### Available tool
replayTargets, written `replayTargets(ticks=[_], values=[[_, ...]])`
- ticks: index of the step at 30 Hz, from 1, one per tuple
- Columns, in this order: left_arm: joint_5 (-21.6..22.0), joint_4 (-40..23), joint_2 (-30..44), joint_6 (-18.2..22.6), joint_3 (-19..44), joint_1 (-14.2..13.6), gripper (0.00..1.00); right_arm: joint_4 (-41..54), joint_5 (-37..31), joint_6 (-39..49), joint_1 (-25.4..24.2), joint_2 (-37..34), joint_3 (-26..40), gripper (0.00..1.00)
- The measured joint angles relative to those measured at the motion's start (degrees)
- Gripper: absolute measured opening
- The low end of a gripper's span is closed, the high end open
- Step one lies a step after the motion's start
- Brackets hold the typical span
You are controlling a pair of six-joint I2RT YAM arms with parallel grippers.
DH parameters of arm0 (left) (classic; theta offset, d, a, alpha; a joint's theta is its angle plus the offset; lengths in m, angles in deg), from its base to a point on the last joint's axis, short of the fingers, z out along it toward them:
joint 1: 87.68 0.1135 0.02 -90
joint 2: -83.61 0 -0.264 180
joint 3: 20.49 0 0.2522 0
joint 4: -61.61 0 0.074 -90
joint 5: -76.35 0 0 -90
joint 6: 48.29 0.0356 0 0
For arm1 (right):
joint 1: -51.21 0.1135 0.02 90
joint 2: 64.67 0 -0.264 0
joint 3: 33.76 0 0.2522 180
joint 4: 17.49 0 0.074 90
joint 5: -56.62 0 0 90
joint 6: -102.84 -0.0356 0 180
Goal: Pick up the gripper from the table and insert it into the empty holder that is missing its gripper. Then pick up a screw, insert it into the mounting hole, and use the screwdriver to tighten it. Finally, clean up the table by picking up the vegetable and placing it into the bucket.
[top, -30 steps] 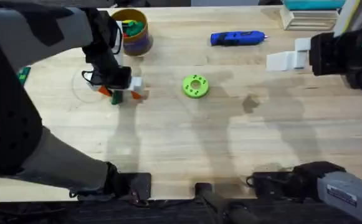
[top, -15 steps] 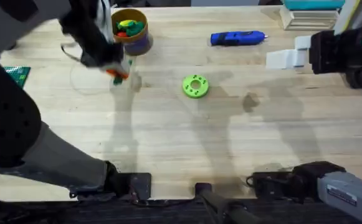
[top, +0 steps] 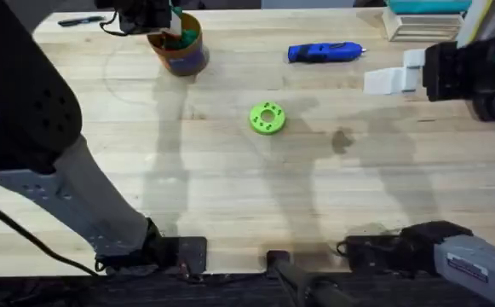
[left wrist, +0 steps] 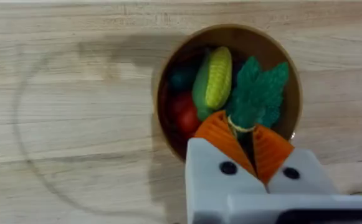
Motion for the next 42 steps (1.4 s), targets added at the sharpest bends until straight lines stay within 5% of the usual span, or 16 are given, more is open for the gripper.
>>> replayTargets(ticks=[8,12,16,21,25,34,42], values=[[0.4,0.3,-0.1,-0.5,0.0,0.0,0.042,0.0,0.0,0.0,0.0,0.0,0.0,0.994],[0.7,0.2,-0.1,-0.8,0.0,0.0,0.196,0.0,0.0,0.0,0.0,0.0,0.0,0.994],[1.4,0.2,-0.1,-1.0,0.0,0.1,0.494,0.0,0.0,0.0,0.0,0.0,0.0,0.994],[1.5,-0.4,-0.2,-1.2,0.0,0.1,0.704,0.0,0.0,0.4,0.0,0.0,0.0,0.993],[1.4,-4.4,-2.6,-1.2,0.0,0.0,0.776,0.0,0.0,0.7,0.0,0.0,0.0,0.993],[1.9,-24.0,-28.9,-1.2,0.9,0.0,0.849,0.0,0.0,0.9,0.0,0.0,0.0,0.994],[5.6,-36.1,-43.7,-1.2,0.4,0.0,0.903,0.0,0.0,0.9,0.0,0.0,0.0,0.994]])
